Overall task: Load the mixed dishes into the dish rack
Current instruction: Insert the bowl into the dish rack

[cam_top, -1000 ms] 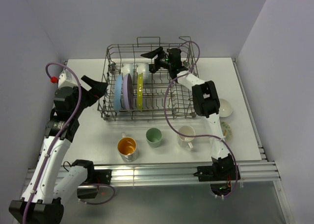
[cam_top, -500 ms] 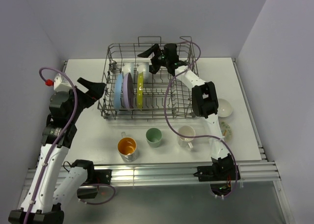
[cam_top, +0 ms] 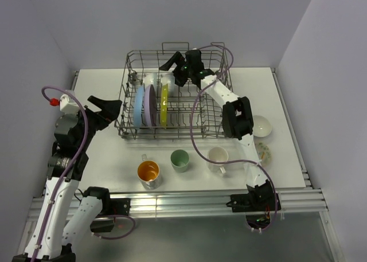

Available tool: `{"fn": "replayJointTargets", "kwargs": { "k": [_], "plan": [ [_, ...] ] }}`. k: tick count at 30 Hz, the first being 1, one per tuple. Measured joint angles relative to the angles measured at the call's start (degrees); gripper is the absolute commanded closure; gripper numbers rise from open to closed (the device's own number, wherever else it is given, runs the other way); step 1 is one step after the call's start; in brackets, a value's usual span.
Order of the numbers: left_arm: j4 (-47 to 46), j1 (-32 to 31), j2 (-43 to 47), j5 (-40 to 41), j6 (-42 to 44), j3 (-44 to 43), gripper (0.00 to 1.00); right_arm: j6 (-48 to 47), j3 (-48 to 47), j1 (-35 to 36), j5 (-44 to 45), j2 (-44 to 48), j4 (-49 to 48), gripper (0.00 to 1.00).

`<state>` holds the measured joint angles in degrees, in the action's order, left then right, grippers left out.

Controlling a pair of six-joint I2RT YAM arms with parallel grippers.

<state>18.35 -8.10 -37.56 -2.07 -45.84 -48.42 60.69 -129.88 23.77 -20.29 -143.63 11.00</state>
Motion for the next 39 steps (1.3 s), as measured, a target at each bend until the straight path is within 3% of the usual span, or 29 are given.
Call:
{"fn": "replayJointTargets", "kwargs": {
  "k": [25, 29, 33, 35, 39],
  "plan": [
    [0.15, 0.0, 3.32, 1.09, 2.49, 0.46, 0.01, -21.68, -0.11, -1.55, 18.58, 7.93, 9.77, 0.0],
    [0.39, 0.0, 3.34, 2.36, 3.23, 0.39, 0.01, -28.55, 7.37, -2.43, 11.54, 14.62, 7.19, 0.0],
    [1.49, 0.0, 3.34, 5.01, 3.58, -0.68, 0.01, -39.98, 14.95, -3.65, -5.6, 23.02, 1.97, 0.0],
    [2.08, 0.0, 3.39, 6.58, 3.56, -1.44, 0.01, -48.63, 15.17, -4.0, -12.44, 26.97, 2.8, 0.0],
    [2.05, 0.0, 4.57, 8.41, 3.34, -1.81, 0.01, -62.66, 15.1, -4.66, -18.05, 34.56, 8.02, 0.0]
  ]
}}
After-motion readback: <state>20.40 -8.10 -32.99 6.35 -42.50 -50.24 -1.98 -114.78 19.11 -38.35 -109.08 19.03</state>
